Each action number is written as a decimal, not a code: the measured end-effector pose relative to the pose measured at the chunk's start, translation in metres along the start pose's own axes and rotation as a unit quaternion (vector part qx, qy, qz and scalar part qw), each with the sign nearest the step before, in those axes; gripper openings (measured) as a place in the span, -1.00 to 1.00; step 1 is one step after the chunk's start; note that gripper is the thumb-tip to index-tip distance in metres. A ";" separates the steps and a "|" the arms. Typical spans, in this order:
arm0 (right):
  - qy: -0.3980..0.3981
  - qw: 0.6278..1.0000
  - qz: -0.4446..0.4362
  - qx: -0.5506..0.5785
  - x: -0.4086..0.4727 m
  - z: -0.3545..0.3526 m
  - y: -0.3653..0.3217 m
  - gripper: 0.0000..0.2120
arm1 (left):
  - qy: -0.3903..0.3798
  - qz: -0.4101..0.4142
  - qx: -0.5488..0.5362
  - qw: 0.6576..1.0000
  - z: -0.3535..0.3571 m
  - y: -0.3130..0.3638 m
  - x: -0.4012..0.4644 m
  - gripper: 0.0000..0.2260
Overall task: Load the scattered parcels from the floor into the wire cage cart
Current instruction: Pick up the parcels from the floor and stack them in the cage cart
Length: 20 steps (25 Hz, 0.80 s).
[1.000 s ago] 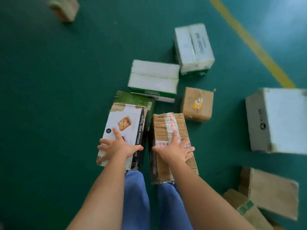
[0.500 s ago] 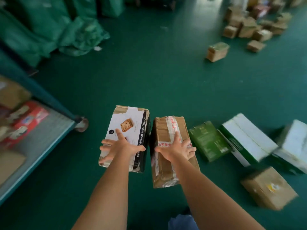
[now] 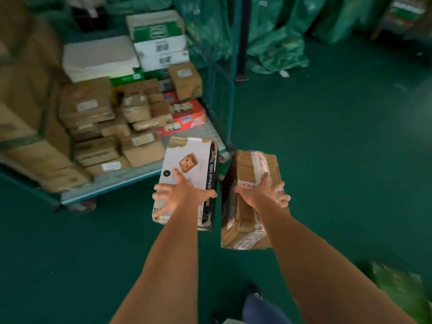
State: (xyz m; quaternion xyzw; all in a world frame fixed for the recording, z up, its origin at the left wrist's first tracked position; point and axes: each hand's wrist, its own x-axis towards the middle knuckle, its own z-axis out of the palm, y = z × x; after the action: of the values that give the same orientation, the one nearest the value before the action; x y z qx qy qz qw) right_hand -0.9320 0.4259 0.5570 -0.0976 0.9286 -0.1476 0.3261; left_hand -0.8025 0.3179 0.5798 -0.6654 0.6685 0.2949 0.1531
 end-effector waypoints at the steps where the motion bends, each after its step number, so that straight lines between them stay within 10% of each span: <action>1: -0.003 1.000 -0.014 -0.007 0.005 0.006 -0.025 0.04 | 0.004 -0.013 -0.014 1.000 -0.012 -0.007 0.017 0.24; 20: -0.062 0.981 -0.088 -0.159 0.237 0.112 -0.396 0.08 | -0.025 -0.225 -0.142 0.964 -0.174 0.031 0.369 0.23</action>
State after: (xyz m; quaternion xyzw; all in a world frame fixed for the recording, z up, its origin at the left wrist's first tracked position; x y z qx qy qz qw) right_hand -1.0089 -0.0347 0.4708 -0.2388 0.9060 -0.0197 0.3489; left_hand -0.8252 -0.0828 0.5010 -0.8062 0.4486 0.3609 0.1362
